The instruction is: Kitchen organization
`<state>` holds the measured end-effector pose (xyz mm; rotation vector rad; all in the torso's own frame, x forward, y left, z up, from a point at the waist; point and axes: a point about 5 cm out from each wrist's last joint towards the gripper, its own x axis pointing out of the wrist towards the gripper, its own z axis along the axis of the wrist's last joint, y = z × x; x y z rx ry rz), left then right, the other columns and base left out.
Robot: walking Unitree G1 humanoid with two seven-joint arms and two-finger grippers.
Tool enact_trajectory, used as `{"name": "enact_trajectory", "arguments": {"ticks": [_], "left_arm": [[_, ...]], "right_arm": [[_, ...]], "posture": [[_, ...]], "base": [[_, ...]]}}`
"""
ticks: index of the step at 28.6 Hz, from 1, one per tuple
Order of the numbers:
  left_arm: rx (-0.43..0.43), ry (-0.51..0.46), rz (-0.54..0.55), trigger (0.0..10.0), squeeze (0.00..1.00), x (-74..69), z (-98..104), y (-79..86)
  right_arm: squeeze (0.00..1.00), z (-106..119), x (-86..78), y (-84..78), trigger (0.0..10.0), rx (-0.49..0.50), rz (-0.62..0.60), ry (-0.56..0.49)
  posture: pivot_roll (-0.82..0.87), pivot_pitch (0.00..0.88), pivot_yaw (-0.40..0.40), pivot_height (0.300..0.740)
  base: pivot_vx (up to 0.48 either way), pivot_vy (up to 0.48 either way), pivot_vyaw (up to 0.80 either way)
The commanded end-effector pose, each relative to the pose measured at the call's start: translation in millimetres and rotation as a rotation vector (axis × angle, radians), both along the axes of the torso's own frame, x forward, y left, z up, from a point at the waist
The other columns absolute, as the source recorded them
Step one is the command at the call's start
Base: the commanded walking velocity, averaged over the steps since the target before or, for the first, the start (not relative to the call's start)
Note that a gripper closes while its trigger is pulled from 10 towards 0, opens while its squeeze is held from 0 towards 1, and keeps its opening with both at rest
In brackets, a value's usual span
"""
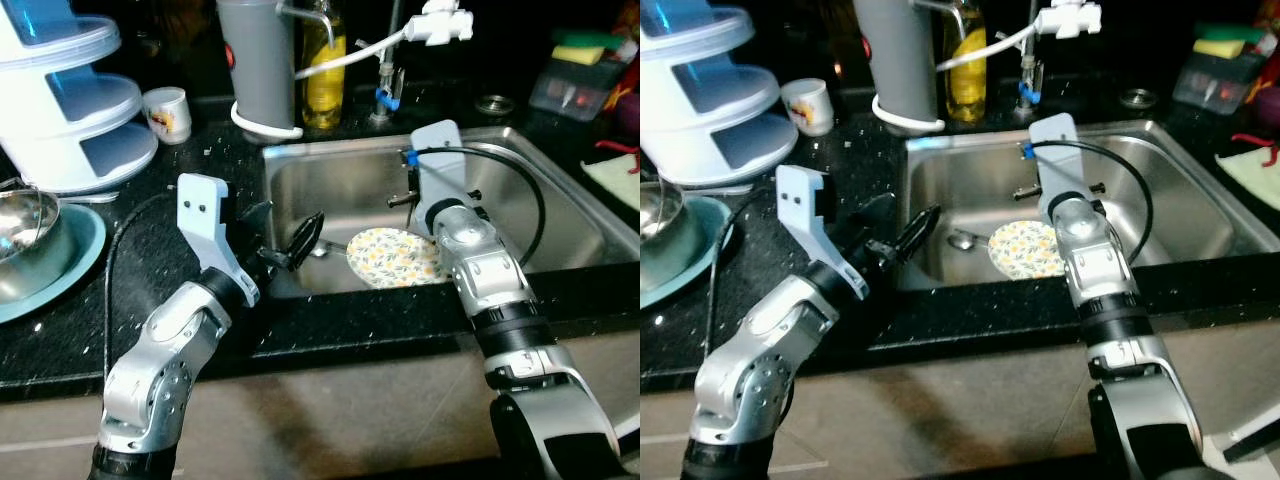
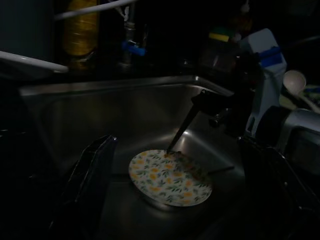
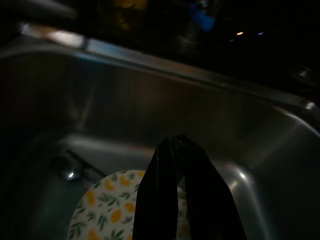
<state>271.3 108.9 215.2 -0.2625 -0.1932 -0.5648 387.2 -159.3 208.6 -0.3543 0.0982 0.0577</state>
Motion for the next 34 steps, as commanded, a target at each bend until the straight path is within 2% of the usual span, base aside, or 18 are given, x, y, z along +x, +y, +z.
{"name": "enact_trajectory", "arguments": {"ticks": [1,7,8,9,10,11,12,15,17,19,22,23,27,31,34], "left_arm": [[0.061,0.039,0.016,10.0,0.0,-1.0,-10,2.6],[0.124,0.11,0.047,10.0,0.0,0.4,-26,9.6],[0.129,0.127,0.021,10.0,0.0,-1.7,-29,7.9],[0.132,0.137,0.002,10.0,0.0,-3.3,-30,6.6],[0.135,0.141,-0.023,10.0,0.0,-5.1,-32,4.5],[0.137,0.142,-0.038,10.0,0.0,-6.3,-32,3.2],[0.156,0.141,-0.055,10.0,0.0,-8.2,-34,1.4],[0.169,0.139,-0.059,10.0,0.0,-9.3,-35,0.5],[0.177,0.126,-0.04,10.0,0.0,-8.2,-34,1.1],[0.146,0.117,0.001,10.0,0.0,-3.5,-29,3.8],[0.137,0.11,0.026,10.0,0.0,-1.0,-27,6.0],[0.14,0.114,0.049,10.0,0.0,0.6,-26,8.5],[0.129,0.114,0.064,10.0,0.0,1.7,-25,10.4],[0.148,0.092,0.093,10.0,0.0,3.1,-21,10.9],[0.17,0.082,0.112,10.0,0.0,3.7,-21,9.4]], "right_arm": [[0.0,-10,-1.1,13.7,10.0,-0.025,0.057,0.073],[0.0,-32,-8.4,28.6,10.0,-0.059,0.144,0.184],[0.11,-34,-9.6,30.4,10.0,-0.053,0.157,0.192],[0.11,-35,-10.2,31.5,10.0,-0.047,0.165,0.195],[0.37,-36,-10.3,31.9,10.0,-0.042,0.168,0.195],[0.37,-36,-10.4,32.1,10.0,-0.039,0.169,0.195],[1.0,-35,-10.1,31.9,10.0,-0.027,0.167,0.185],[1.0,-32,-8.8,30.6,10.0,-0.007,0.159,0.154],[1.0,-20,-5.4,25.9,10.0,0.073,0.131,0.075],[1.0,-8,-4.0,23.6,10.0,0.159,0.133,0.009],[0.94,-2,-3.9,22.6,10.0,0.203,0.14,-0.021],[0.0,0,-3.9,19.8,10.0,0.248,0.13,-0.041],[0.0,3,-4.5,19.9,10.0,0.304,0.144,-0.053],[0.0,12,-7.5,25.1,10.0,0.444,0.212,-0.111],[0.0,18,-9.6,28.9,10.0,0.48,0.253,-0.15]], "posture": [[0.02,0.0,0.004,0.74],[0.02,0.0,0.0,0.74],[0.02,0.0,0.0,0.74],[0.02,0.0,0.0,0.74],[0.02,0.0,-0.001,0.74],[0.02,0.0,-0.001,0.74],[0.02,0.0,0.001,0.74],[0.02,0.0,0.0,0.74],[0.02,0.0,0.002,0.74],[0.02,0.0,0.004,0.74],[0.02,0.0,0.006,0.74],[0.02,0.0,0.008,0.74],[0.01,0.0,0.011,0.74],[0.01,0.0,0.01,0.74],[0.01,0.0,0.009,0.74]], "base": [[0.0,0.0,0.0],[0.0,0.0,0.0],[0.0,0.0,0.0],[0.0,0.0,0.0],[0.0,0.0,0.0],[0.0,0.0,0.0],[0.0,0.0,0.0],[0.0,0.0,0.0],[0.0,0.0,0.0],[0.0,0.0,0.0],[0.0,0.0,0.0],[0.0,0.0,0.0],[0.0,0.0,0.0],[0.0,0.0,0.0],[-0.082,0.0,0.0]]}}
